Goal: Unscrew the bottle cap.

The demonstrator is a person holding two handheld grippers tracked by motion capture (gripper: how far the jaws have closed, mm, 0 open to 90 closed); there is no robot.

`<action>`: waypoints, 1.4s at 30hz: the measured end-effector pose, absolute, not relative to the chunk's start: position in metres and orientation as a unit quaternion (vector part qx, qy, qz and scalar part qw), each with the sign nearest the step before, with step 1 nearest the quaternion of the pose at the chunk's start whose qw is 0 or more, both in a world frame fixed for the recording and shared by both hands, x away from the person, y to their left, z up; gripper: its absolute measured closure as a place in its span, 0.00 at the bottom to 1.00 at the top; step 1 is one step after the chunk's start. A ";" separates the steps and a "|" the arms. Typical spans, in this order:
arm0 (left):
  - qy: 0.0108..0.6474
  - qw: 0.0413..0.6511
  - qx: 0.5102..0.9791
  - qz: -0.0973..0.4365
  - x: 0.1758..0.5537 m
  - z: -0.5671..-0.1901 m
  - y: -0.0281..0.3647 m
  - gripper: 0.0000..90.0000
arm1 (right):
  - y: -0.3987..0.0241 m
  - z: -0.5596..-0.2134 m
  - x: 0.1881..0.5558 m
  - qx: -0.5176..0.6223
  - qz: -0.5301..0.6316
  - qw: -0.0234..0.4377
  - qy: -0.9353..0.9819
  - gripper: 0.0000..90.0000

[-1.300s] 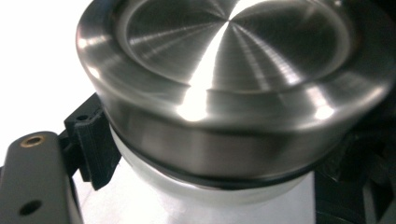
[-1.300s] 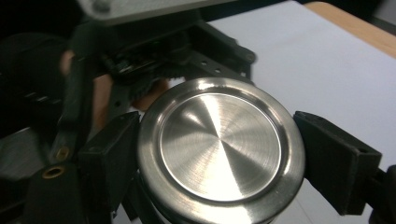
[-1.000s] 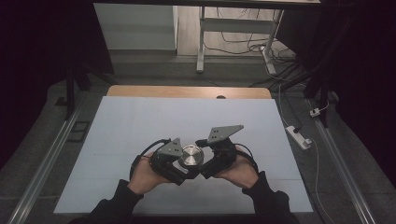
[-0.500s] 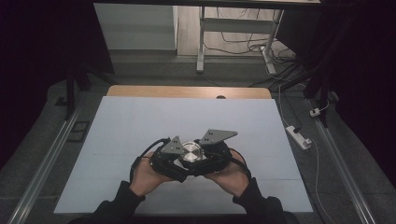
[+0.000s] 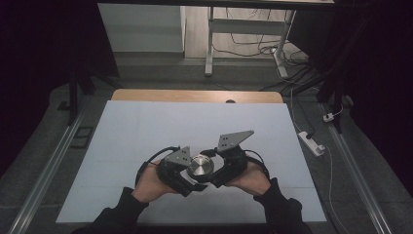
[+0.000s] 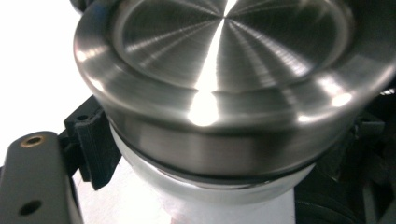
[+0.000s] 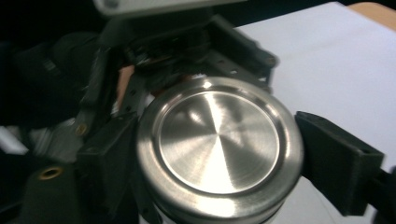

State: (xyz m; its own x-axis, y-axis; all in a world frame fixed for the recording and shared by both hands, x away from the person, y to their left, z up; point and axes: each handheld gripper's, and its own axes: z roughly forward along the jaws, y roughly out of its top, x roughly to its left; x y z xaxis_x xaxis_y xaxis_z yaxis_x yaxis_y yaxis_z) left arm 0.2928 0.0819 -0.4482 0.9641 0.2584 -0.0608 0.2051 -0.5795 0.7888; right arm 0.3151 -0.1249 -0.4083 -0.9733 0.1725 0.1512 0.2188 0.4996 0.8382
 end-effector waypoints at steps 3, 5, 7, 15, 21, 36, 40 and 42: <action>0.159 0.432 0.887 0.047 0.295 -0.449 0.083 0.18 | -0.124 -0.407 0.315 -0.136 -0.486 0.005 -0.863 0.08; 0.194 0.424 0.882 0.064 0.297 -0.451 0.083 0.18 | -0.123 -0.404 0.312 -0.169 -0.482 -0.026 -0.859 0.08; 0.207 0.419 0.881 0.074 0.296 -0.451 0.082 0.18 | -0.118 -0.403 0.308 -0.193 -0.475 -0.049 -0.857 0.09; 0.203 0.418 0.882 0.080 0.294 -0.449 0.079 0.18 | -0.109 -0.405 0.301 -0.202 -0.466 -0.078 -0.858 0.22; 0.161 0.438 0.884 0.041 0.295 -0.448 0.083 0.18 | -0.117 -0.403 0.306 -0.171 -0.482 -0.032 -0.859 0.22; 0.099 0.450 0.887 -0.002 0.294 -0.447 0.086 0.18 | -0.125 -0.396 0.307 -0.100 -0.504 0.012 -0.858 0.22; 0.111 0.443 0.890 0.003 0.296 -0.450 0.086 0.18 | -0.127 -0.398 0.310 -0.105 -0.506 0.012 -0.856 0.22; 0.114 0.442 0.890 0.004 0.296 -0.450 0.086 0.18 | -0.127 -0.398 0.310 -0.106 -0.507 0.012 -0.855 0.22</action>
State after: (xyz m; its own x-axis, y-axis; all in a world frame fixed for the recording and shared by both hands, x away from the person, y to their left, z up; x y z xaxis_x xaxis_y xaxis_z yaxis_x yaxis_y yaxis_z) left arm 0.2962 0.0858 -0.4501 0.9742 0.2059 -0.0928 0.1982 -0.5827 0.7881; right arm 0.3102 -0.1274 -0.3977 -0.9771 0.1698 0.1285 0.1942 0.4628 0.8649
